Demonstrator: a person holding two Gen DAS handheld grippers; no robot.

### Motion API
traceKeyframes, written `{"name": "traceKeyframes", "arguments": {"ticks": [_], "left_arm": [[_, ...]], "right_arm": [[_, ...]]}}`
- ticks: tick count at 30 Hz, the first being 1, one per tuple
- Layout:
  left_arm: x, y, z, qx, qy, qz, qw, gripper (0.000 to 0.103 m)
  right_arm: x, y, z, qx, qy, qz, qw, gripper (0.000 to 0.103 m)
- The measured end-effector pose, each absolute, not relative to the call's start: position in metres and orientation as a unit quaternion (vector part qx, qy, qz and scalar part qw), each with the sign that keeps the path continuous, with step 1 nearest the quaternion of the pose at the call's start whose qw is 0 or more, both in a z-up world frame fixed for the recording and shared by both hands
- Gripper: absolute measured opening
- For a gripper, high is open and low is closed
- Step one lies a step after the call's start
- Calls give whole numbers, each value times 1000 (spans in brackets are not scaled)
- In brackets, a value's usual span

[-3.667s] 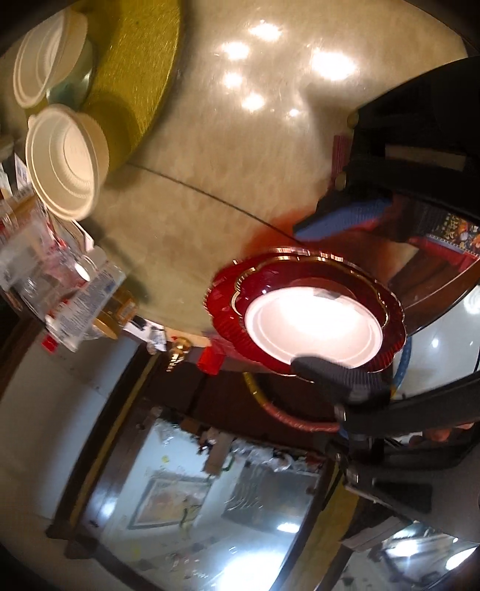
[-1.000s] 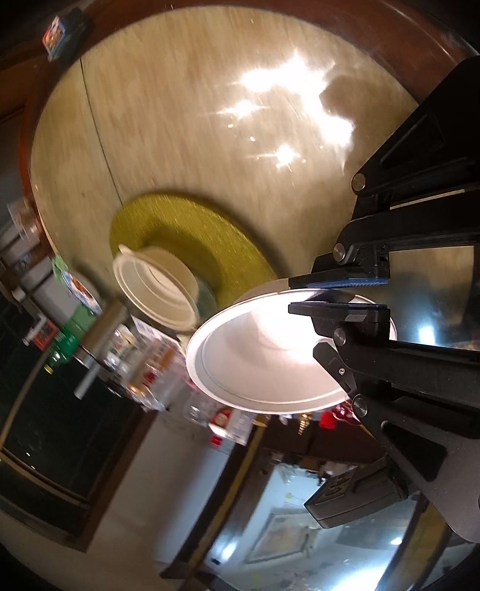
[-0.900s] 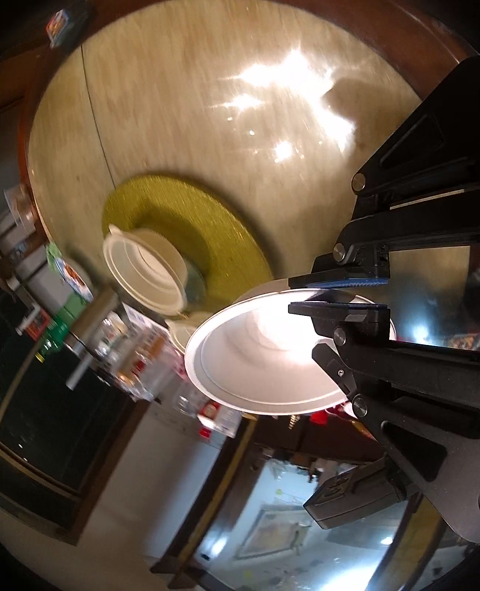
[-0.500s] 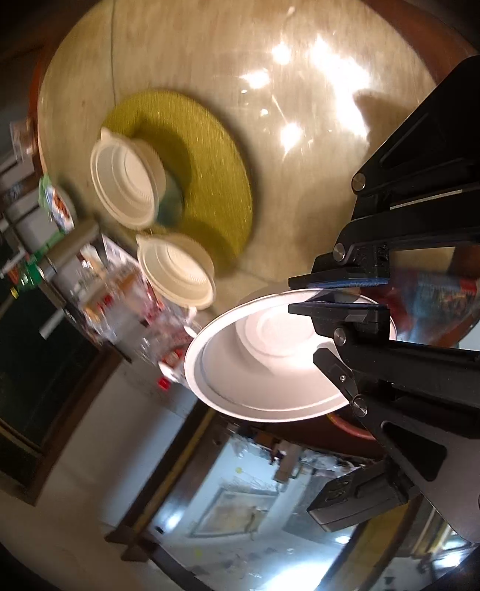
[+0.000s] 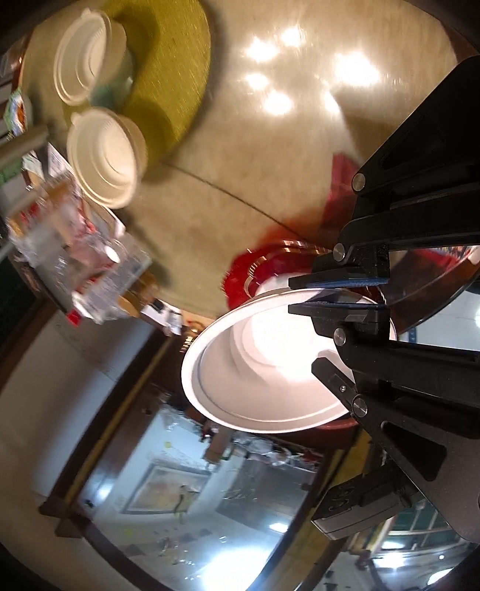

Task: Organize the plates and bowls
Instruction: 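Carry the second white foam bowl toward the red plate stack with the right tool, then lower the white foam bowl into the red plate stack and open the right tool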

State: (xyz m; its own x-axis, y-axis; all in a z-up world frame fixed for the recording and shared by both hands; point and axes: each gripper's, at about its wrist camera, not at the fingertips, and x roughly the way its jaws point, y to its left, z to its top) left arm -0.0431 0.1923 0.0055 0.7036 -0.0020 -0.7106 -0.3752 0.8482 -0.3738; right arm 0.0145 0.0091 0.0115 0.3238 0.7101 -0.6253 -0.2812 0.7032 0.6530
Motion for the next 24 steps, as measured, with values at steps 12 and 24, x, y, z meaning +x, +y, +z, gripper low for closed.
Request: {"name": "traceKeyframes", "arguments": {"ticks": [12, 24], "left_arm": [[-55, 221, -20, -293, 399, 130, 859, 11], [-56, 232, -26, -302, 404, 146, 851, 12]], "right_arm": [[28, 56, -13, 194, 533, 318, 760, 6], [35, 63, -23, 185, 552, 313, 751, 7]]}}
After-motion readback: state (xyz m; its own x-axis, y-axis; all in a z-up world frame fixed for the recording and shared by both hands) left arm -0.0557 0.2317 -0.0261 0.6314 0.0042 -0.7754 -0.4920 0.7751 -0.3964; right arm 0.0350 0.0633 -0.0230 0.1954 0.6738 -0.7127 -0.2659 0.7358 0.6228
